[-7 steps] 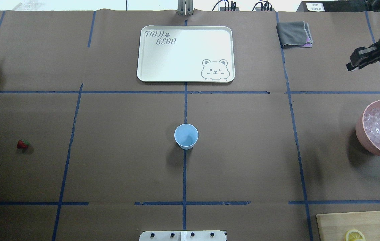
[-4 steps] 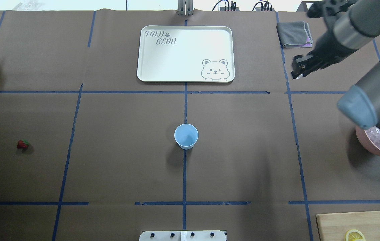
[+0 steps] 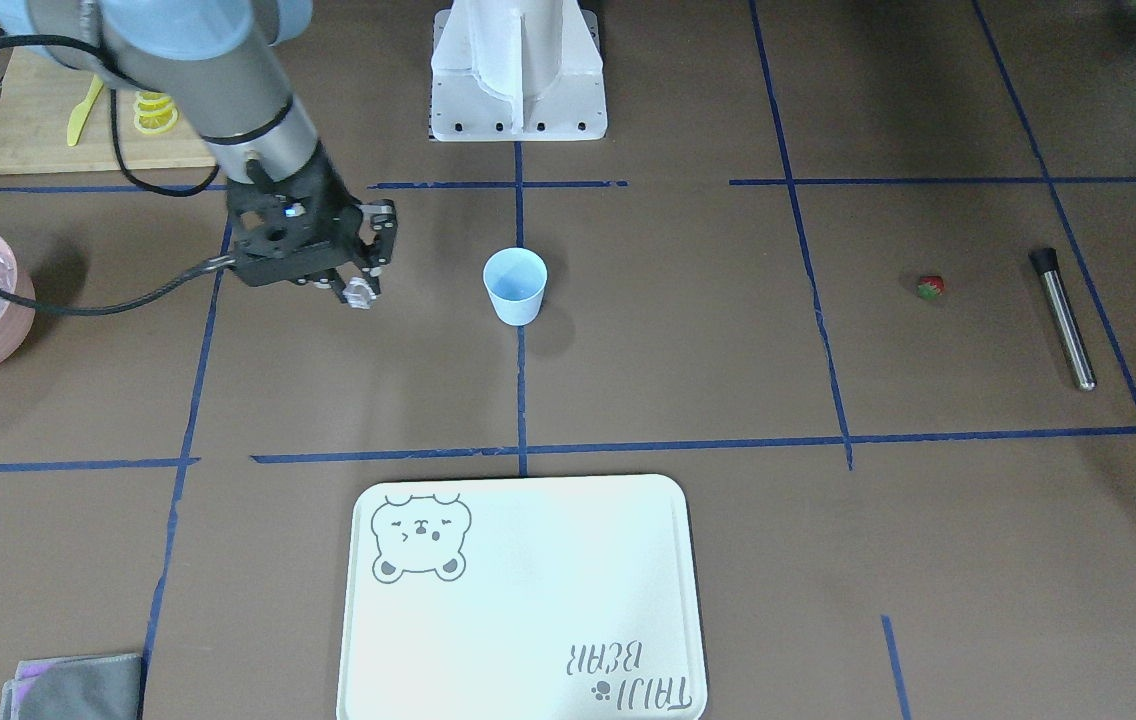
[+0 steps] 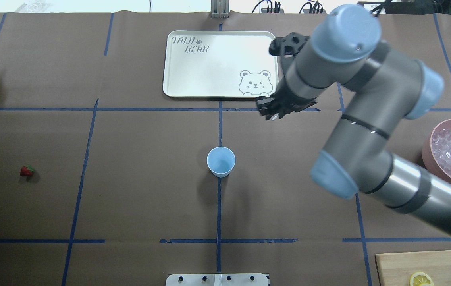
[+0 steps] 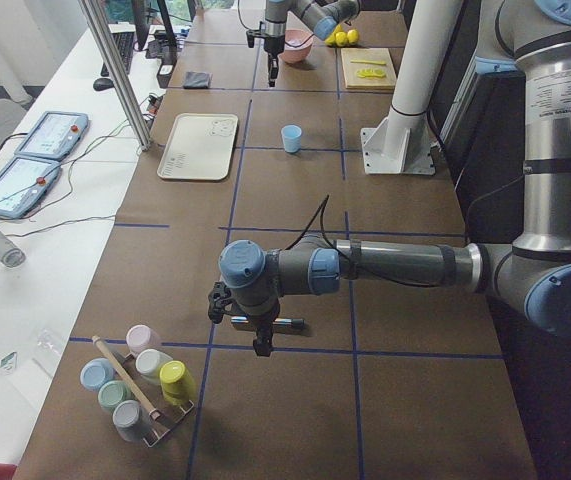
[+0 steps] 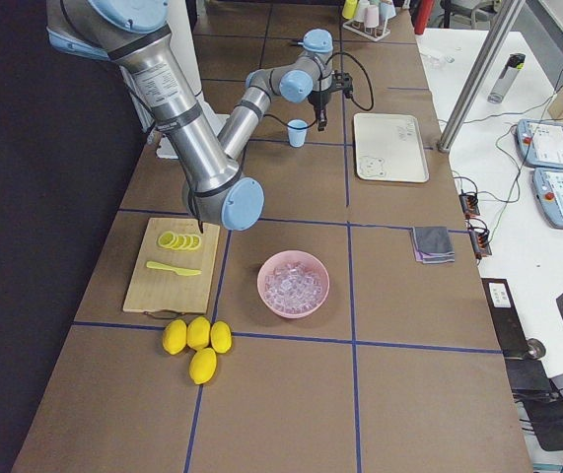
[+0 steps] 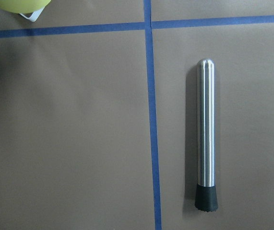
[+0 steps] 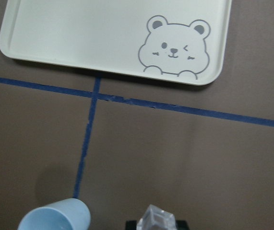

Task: Mash ice and strawberries in cup
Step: 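Carry the ice cube with the right gripper over the blue cup, then open the right gripper to drop the ice cube into the cup, then return the right gripper to the pink bowl and grasp another ice cube, then carry the ice cube with the right gripper over the blue cup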

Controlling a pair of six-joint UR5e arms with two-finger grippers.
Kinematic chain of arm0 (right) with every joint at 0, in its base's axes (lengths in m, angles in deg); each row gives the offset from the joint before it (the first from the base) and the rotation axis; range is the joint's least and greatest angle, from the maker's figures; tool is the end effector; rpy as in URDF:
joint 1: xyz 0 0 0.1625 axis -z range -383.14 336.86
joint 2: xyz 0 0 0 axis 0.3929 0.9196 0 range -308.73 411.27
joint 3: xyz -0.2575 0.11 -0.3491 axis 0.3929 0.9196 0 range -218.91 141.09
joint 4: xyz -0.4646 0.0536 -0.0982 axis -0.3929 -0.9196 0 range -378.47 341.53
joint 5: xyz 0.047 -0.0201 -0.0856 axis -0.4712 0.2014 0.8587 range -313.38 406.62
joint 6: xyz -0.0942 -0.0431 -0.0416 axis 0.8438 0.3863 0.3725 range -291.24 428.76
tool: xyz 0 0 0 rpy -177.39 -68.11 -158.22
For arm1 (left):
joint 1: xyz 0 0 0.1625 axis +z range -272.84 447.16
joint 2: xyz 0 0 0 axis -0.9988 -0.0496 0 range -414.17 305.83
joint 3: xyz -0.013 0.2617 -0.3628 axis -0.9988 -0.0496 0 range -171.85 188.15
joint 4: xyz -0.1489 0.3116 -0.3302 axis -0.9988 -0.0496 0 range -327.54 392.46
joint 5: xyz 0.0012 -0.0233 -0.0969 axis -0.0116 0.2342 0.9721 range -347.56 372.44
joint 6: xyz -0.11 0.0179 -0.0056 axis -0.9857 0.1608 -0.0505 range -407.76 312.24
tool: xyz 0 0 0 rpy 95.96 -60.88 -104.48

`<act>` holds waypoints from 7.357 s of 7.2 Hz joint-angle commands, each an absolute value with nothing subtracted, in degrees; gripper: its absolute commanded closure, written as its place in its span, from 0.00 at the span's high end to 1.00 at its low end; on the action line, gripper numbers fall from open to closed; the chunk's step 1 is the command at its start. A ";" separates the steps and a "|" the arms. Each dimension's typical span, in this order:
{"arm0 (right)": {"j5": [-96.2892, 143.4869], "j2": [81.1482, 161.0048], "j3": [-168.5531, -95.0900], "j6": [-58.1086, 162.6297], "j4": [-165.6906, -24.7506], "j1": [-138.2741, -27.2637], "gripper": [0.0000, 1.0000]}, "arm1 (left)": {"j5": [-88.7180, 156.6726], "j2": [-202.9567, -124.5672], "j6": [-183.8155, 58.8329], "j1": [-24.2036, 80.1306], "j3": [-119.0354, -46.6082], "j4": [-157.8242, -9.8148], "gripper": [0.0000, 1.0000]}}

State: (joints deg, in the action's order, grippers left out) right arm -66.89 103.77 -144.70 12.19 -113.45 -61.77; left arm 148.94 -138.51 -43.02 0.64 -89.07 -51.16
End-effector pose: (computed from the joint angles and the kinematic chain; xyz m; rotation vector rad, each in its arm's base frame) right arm -0.4832 -0.4998 0.1433 0.1766 -0.8980 -0.0885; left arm -0.0213 -0.5097 0.6802 -0.0707 0.8121 0.1013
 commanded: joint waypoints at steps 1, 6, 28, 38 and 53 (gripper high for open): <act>-60.46 94.90 -139.22 5.67 -117.75 -54.80 0.05 | 148.94 -138.37 -43.01 0.67 -88.97 -51.21 1.00; -55.60 92.49 -135.16 3.46 -121.48 -48.80 0.31 | 148.94 -138.37 -43.01 0.67 -88.62 -51.21 1.00; -84.25 143.54 -142.01 67.00 -97.84 -91.00 0.93 | 149.03 -138.37 -42.93 0.85 -89.06 -51.12 1.00; -81.96 148.56 -142.27 67.79 -98.10 -85.54 0.08 | 149.03 -138.28 -42.93 0.76 -89.15 -51.12 1.00; -59.67 95.87 -140.39 -3.02 -120.52 -51.91 0.04 | 149.82 -138.37 -42.93 0.76 -90.29 -51.21 1.00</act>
State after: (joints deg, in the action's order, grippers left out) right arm -63.95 101.49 -146.22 1.89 -120.65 -56.50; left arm 149.82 -138.42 -42.93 0.79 -90.31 -51.19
